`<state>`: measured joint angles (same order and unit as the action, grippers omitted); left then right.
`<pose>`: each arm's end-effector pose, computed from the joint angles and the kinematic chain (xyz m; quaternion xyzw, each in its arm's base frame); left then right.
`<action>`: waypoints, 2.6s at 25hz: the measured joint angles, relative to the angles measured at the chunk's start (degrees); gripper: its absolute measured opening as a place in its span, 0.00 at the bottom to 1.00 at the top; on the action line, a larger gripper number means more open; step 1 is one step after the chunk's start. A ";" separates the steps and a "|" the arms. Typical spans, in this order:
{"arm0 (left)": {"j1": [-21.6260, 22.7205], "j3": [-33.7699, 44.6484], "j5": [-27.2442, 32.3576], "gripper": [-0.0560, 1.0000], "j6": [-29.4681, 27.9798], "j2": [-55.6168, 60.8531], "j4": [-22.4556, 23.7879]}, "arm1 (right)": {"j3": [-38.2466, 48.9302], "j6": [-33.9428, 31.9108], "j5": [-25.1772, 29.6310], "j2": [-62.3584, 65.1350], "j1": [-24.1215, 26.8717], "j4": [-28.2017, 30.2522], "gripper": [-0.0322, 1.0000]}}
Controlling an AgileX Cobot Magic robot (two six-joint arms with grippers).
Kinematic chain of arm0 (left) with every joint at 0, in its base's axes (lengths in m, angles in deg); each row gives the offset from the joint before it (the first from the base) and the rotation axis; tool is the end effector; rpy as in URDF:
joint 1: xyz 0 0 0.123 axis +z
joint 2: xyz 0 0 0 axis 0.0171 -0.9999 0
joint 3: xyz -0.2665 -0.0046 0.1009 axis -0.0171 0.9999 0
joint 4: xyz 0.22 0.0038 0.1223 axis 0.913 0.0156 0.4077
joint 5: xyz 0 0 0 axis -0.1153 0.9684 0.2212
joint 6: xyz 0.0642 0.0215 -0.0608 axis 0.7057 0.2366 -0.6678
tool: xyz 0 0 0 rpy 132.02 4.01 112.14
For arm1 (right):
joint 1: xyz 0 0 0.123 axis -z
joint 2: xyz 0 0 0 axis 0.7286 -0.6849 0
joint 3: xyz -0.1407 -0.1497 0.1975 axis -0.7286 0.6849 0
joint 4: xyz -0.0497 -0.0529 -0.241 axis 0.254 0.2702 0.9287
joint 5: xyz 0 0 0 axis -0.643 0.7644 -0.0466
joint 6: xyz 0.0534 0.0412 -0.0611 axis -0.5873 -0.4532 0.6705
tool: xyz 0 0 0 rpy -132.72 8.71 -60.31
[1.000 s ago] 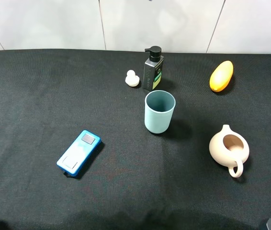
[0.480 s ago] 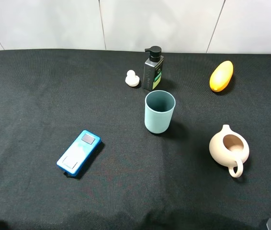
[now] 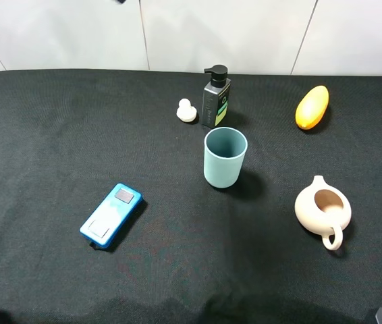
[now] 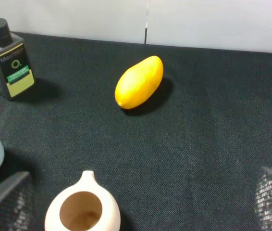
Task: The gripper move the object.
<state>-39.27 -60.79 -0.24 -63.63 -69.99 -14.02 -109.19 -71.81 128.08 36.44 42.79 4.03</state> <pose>0.2318 -0.1830 0.4210 0.3395 0.8850 -0.0947 0.3043 -0.0044 0.0040 0.2797 -0.0505 0.8405 0.0333 0.5384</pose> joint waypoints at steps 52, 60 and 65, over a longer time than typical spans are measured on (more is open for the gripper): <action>28.56 63.46 -7.46 0.99 1.83 72.66 -2.80 | 0.00 0.00 0.00 0.00 0.00 0.00 0.70; 33.92 64.40 -7.07 0.99 4.98 81.00 -2.80 | 0.00 0.00 0.00 0.00 0.00 0.00 0.70; 34.43 64.40 -6.95 0.99 5.23 83.29 -2.80 | 0.00 0.00 0.00 0.00 0.00 0.00 0.70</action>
<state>-4.84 3.62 -7.18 -58.40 13.30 -16.82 -109.19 -71.81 128.08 36.44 42.79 4.03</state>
